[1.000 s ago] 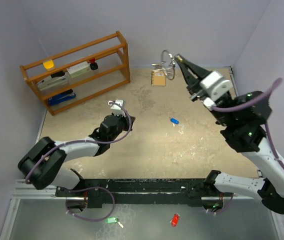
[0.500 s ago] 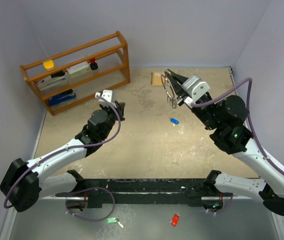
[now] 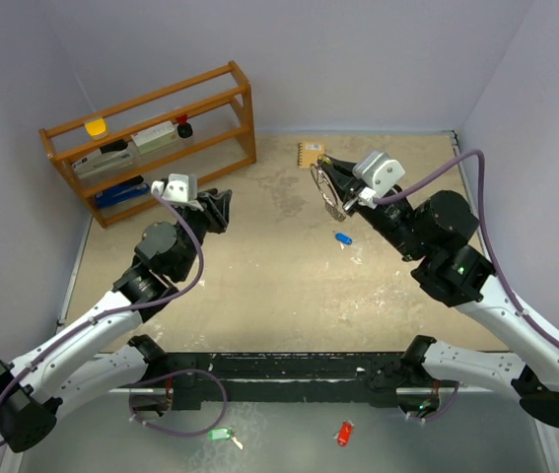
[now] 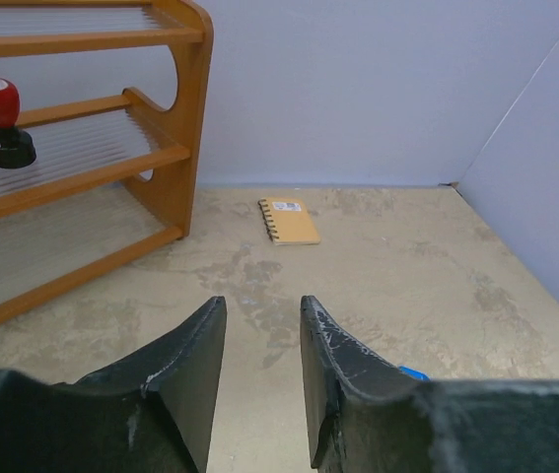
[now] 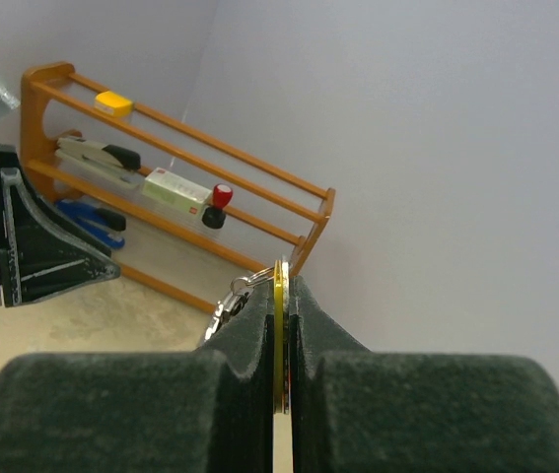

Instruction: Remove the keys from the keyring

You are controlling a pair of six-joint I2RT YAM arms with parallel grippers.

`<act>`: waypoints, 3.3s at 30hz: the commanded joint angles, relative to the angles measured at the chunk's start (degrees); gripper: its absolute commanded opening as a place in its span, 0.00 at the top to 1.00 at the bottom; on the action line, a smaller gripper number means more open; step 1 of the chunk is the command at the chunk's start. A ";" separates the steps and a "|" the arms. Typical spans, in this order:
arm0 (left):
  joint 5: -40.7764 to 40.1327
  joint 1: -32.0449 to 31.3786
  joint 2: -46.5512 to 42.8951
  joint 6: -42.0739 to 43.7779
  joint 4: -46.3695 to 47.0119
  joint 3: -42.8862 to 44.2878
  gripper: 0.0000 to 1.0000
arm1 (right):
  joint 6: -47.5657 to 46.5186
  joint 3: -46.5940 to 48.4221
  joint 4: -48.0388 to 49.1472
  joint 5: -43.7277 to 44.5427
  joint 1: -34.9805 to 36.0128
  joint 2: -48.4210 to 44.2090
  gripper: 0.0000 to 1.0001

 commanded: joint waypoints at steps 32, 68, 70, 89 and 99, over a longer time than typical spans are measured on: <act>-22.29 -0.05 -4.07 -1.33 -17.10 3.35 0.29 | 20.54 -9.96 6.62 -14.04 -14.78 10.48 1.00; -24.22 -0.06 -4.36 -1.85 -11.50 -1.82 0.23 | 24.89 -29.85 12.03 -16.07 -1.83 14.34 1.00; -24.40 -0.07 -4.93 -1.95 -12.02 -1.94 0.23 | 24.96 -29.79 12.27 -15.62 -1.80 14.43 1.00; -26.03 -0.06 -4.66 -2.15 -12.46 -2.61 0.21 | 23.41 -27.98 7.54 -13.57 -1.85 14.10 0.65; -27.54 -0.06 -4.83 -2.30 -13.10 -3.00 0.21 | 20.88 -26.71 6.04 -5.67 -1.80 7.83 0.60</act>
